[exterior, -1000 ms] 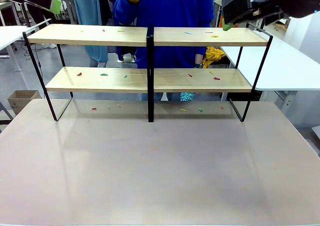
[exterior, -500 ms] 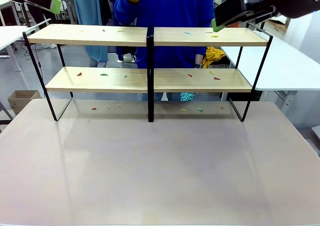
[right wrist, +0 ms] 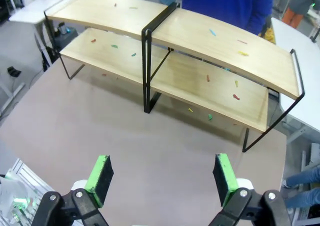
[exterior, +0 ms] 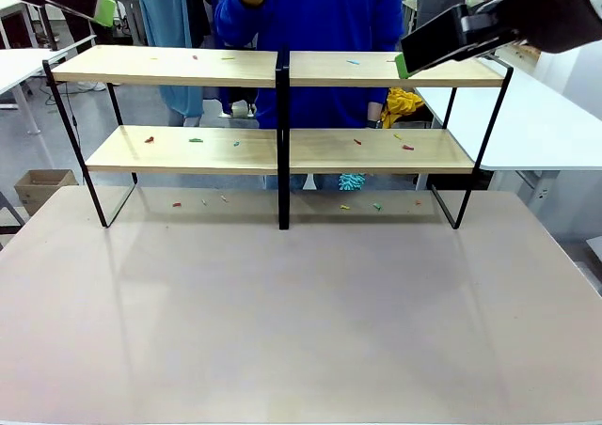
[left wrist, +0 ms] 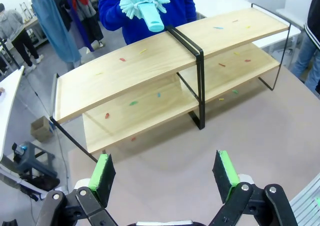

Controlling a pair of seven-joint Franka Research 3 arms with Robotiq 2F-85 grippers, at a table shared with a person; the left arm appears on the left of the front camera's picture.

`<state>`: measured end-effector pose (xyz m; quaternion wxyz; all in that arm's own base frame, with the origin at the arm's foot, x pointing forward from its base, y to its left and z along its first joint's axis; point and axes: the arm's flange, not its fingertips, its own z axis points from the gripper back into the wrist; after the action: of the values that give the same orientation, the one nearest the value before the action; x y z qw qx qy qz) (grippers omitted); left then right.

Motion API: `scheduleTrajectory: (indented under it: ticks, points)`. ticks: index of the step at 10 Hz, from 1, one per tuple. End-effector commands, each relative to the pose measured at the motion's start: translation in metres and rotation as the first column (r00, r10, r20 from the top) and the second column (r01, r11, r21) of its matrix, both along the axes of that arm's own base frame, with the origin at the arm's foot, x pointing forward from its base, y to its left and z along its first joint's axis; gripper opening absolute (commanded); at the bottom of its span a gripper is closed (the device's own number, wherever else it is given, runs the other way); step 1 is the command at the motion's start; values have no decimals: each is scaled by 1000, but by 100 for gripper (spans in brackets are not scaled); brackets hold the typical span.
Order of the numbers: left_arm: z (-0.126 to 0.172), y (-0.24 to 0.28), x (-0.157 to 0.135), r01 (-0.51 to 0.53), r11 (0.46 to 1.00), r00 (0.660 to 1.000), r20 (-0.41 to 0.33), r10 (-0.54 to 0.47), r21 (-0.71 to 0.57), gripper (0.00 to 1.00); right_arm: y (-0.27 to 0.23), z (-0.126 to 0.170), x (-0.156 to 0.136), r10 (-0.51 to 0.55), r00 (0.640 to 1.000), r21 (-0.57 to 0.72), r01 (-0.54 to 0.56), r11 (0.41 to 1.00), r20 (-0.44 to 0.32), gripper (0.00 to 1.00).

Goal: Clean the shelves.
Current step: Pick up the Duster when the human hands it over.

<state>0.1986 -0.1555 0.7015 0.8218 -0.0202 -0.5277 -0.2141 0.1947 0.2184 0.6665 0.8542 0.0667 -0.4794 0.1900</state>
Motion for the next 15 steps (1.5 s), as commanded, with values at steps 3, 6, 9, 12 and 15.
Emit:
scheduleTrajectory:
  ticks: [3, 6, 9, 12, 15]
  points:
    - [1, 1, -1, -2, 1000, 1000, 2, 2, -1, 100, 3, 1, -1, 0, 1000, 6, 0, 1000, 0, 100]
    - [1, 1, -1, -2, 1000, 1000, 2, 2, -1, 100, 3, 1, -1, 0, 1000, 6, 0, 1000, 0, 100]
    - [14, 2, 25, 49, 998, 970, -234, -58, -42, 100, 3, 1, -1, 0, 1000, 6, 0, 1000, 0, 100]
    - [44, 48, 101, 226, 880, 771, -476, -424, -418, 100, 3, 1, -1, 0, 1000, 6, 0, 1000, 0, 100]
    - [28, 45, 113, 215, 888, 838, -390, -382, -407, 100, 3, 1, -1, 0, 1000, 6, 0, 1000, 0, 100]
